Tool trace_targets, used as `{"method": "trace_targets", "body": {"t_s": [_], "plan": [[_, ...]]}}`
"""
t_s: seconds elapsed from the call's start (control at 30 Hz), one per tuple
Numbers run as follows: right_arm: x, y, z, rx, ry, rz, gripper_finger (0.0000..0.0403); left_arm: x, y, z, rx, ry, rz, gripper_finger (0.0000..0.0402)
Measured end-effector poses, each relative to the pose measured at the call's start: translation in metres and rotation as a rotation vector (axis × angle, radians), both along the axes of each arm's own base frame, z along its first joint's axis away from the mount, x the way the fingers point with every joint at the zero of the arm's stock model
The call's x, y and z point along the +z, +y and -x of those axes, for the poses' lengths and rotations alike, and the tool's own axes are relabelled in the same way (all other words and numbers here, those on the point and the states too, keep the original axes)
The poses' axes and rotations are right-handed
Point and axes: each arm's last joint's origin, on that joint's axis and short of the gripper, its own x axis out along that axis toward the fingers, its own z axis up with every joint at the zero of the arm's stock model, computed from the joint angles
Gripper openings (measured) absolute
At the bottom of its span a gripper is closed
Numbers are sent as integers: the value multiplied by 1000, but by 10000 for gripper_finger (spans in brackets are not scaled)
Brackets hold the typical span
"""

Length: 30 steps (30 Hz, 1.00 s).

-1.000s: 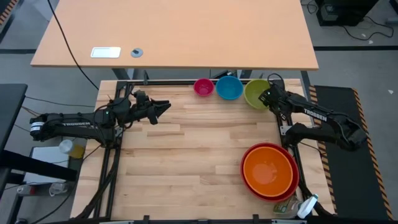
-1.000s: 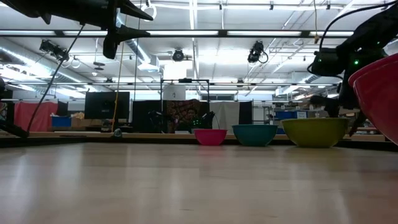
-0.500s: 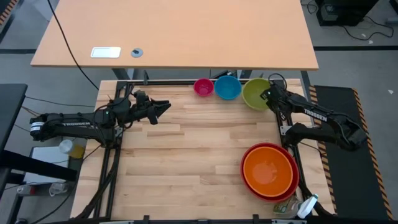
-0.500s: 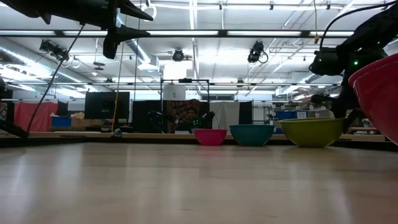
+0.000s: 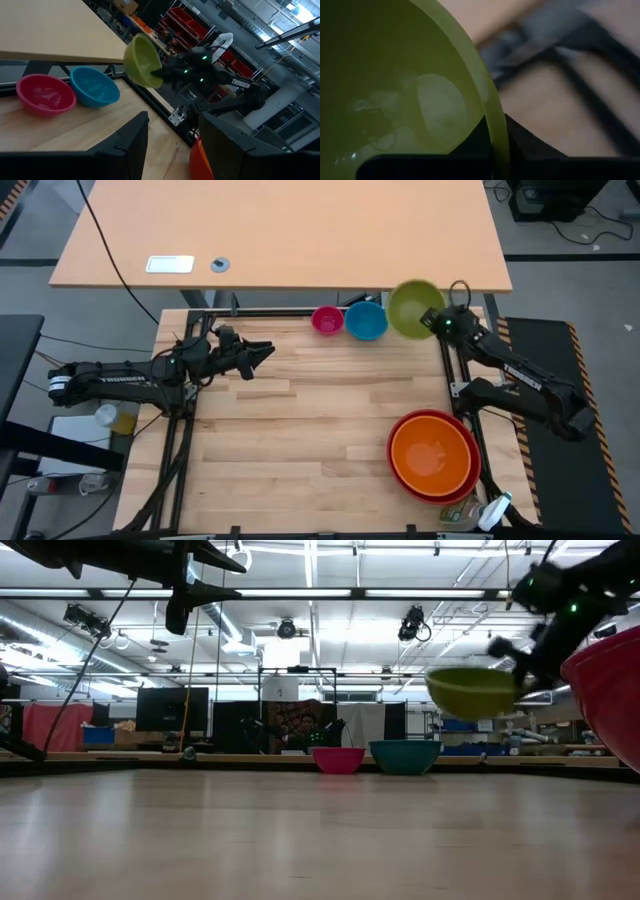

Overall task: Nest bowls inside each other
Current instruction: Stack the green bowl into the orange bowl

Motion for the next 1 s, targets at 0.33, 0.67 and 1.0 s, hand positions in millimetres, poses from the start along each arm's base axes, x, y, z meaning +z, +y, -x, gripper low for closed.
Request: {"method": "trace_targets", "body": {"t_s": [0.33,0.67,1.0], "plan": [[59,34,-26,1007,-144,82,24,-2,0,0,0,29,-30,178],[95,98,-13,1488,139,-246,23,0,9,3,108,15,-28,178],[79,127,-10,1676,519,-517,27,2,18,5,205,-38,36,178]]}}
